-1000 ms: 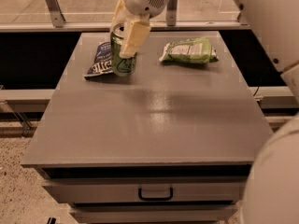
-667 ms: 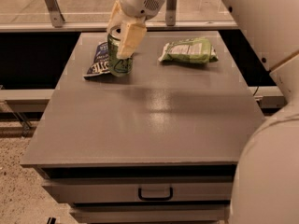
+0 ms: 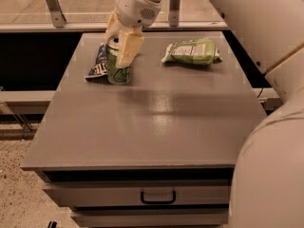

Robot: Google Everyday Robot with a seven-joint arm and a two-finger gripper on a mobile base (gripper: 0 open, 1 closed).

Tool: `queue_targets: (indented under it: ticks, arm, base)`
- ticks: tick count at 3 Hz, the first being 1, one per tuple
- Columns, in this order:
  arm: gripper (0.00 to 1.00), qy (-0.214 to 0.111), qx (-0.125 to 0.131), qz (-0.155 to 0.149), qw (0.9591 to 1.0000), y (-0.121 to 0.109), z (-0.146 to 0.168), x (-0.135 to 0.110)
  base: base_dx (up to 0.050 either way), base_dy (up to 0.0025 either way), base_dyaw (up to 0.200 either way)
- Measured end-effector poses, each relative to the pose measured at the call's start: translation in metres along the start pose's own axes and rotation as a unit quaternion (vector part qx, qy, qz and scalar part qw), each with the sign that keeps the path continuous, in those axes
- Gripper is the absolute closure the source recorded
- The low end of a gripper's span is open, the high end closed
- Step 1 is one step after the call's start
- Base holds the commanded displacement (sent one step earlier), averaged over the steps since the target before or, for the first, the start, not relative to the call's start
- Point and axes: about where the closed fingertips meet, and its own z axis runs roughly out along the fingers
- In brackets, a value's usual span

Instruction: Move green can near blue chip bag

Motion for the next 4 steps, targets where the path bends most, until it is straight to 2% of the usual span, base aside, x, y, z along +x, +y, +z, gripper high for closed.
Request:
queue_targets:
  ticks: [2,3,4]
  arm:
    - [1.0,0.016,-0.019,-0.025,0.9994,0.007,0.021,0.0]
    - [0.83,0.041,-0.032,-0.022,0.9984,0.008,0.032,0.004]
    - [0.61,0.057,-0.042,-0.014,0.9974,0.008,0.041,0.01]
  base:
    - [0.0,0.0,0.0]
    - [0.0,0.0,0.0]
    - [0.0,0.0,0.0]
